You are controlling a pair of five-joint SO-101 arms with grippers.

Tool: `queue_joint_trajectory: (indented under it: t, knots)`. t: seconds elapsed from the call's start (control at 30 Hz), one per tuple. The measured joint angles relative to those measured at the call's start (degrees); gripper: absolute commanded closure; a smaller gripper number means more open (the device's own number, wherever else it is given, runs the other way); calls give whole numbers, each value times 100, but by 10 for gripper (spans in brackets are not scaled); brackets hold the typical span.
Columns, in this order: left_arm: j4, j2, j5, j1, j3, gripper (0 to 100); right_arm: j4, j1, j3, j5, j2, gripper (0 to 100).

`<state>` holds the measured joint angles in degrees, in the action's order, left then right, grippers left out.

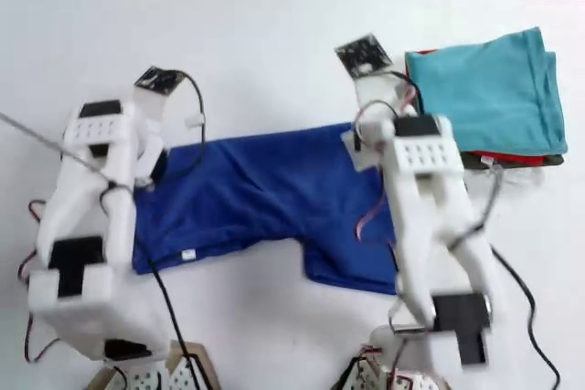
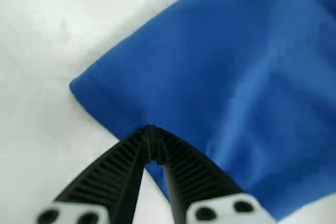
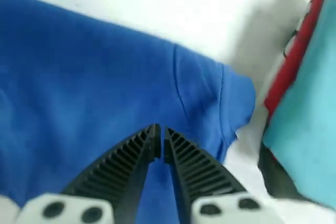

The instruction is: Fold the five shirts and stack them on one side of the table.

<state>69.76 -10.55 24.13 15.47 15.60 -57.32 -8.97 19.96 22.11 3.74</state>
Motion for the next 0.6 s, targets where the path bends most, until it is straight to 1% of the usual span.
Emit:
queue_joint_trajectory:
  t: [0.13, 0.3, 0.43, 0.6]
  knots:
    - [26, -932, 0, 18, -589, 976, 9, 26, -695, -26, -1266, 979]
    - [519, -1969, -35, 193, -1899, 976, 26, 18, -1301, -26, -2303, 979]
    - [1231, -3015, -35, 299, -3560, 976, 35, 18, -1846, -26, -2875, 979]
    - [2479, -4607, -44, 316, -6312, 976, 35, 193, -2602, -26, -3499, 978]
